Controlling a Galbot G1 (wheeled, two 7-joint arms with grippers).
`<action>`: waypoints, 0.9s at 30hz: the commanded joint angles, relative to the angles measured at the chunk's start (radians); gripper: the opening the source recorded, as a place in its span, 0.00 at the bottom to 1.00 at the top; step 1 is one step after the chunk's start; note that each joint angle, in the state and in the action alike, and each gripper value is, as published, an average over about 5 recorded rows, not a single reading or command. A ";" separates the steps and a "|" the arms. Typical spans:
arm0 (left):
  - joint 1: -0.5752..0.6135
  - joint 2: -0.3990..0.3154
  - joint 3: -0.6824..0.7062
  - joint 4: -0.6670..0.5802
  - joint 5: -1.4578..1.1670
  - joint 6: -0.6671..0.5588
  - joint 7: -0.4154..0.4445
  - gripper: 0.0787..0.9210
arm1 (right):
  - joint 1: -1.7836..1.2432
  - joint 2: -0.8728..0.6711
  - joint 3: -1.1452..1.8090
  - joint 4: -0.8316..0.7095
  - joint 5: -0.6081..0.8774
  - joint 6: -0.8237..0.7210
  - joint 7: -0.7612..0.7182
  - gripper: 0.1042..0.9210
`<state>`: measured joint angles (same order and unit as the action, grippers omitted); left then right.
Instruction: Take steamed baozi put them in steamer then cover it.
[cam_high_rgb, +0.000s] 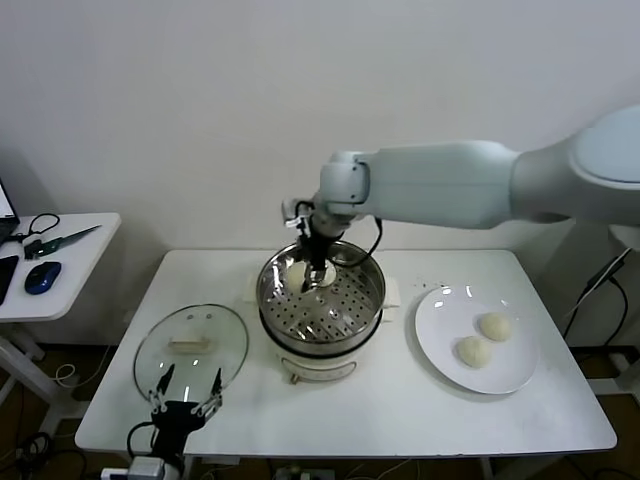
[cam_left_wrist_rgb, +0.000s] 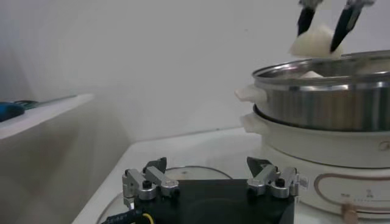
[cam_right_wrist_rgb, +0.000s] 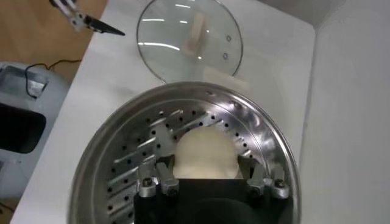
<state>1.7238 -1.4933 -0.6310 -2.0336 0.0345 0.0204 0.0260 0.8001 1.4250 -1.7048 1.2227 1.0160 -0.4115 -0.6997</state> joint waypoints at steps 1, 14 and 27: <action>0.000 0.001 0.000 0.001 -0.001 -0.001 0.000 0.88 | -0.114 0.100 -0.004 -0.076 0.015 -0.060 0.105 0.72; -0.004 0.000 -0.003 0.003 -0.001 0.000 0.000 0.88 | -0.152 0.112 0.013 -0.130 0.003 -0.083 0.142 0.78; 0.012 -0.002 -0.003 -0.025 0.006 0.004 0.002 0.88 | 0.176 -0.244 -0.103 0.117 -0.050 0.065 -0.106 0.88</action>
<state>1.7379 -1.4964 -0.6332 -2.0585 0.0409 0.0243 0.0286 0.8223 1.3655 -1.7432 1.2351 0.9981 -0.4159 -0.6817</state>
